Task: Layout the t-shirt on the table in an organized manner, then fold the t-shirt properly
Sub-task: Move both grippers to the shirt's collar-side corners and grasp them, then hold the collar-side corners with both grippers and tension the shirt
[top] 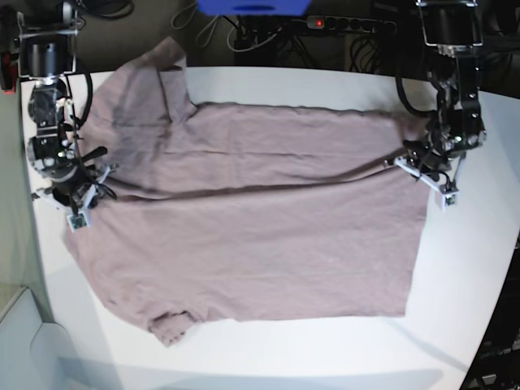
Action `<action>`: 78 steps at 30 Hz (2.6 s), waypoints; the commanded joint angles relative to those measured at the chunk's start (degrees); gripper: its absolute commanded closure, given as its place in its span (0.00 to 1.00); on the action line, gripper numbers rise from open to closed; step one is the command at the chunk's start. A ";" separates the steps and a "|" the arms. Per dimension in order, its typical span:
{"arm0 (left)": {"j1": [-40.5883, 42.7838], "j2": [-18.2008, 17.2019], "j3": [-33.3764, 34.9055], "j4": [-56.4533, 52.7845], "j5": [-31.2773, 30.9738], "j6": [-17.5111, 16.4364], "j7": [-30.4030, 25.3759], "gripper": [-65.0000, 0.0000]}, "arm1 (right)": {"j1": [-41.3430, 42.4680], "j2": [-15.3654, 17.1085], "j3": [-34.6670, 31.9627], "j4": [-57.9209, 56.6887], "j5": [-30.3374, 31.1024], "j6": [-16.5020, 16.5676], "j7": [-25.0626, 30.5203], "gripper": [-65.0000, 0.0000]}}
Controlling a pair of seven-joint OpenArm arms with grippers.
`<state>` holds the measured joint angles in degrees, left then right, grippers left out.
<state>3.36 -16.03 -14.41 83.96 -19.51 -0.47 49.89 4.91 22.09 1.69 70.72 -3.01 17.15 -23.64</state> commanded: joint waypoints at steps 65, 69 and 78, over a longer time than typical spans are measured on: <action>19.19 -0.72 -9.19 11.20 -0.05 0.07 1.85 0.44 | -28.78 -5.60 4.15 36.23 0.59 0.30 -15.70 0.49; 18.40 -0.63 -9.19 9.27 -0.14 0.07 1.85 0.44 | -28.78 -5.60 4.86 36.23 0.59 0.30 -15.70 0.49; 17.70 -0.45 -9.19 8.83 -0.32 0.07 1.85 0.99 | -29.30 -7.19 7.84 36.58 0.50 0.30 -15.97 0.49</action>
<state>20.60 -16.16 -23.53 92.92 -20.21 -0.67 49.58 -24.21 14.31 9.10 106.15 -2.57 17.93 -40.32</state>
